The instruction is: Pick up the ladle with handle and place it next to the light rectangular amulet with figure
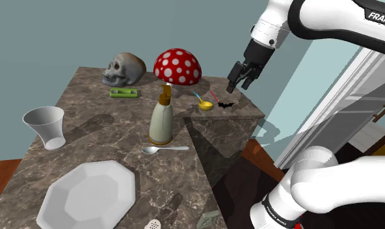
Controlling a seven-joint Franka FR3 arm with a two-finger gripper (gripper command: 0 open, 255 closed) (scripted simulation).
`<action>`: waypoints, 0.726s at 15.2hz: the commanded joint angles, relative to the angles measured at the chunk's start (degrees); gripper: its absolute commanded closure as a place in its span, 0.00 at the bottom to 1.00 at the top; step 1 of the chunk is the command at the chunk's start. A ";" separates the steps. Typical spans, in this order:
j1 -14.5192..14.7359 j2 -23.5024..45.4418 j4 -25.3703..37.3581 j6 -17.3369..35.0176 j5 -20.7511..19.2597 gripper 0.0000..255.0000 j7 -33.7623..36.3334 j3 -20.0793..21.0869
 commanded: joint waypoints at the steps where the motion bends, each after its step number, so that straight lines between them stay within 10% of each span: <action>1: 0.00 0.00 0.00 0.00 0.00 0.00 0.00 0.00; 11: -3.31 17.62 3.90 11.06 0.01 0.00 -2.65 -6.25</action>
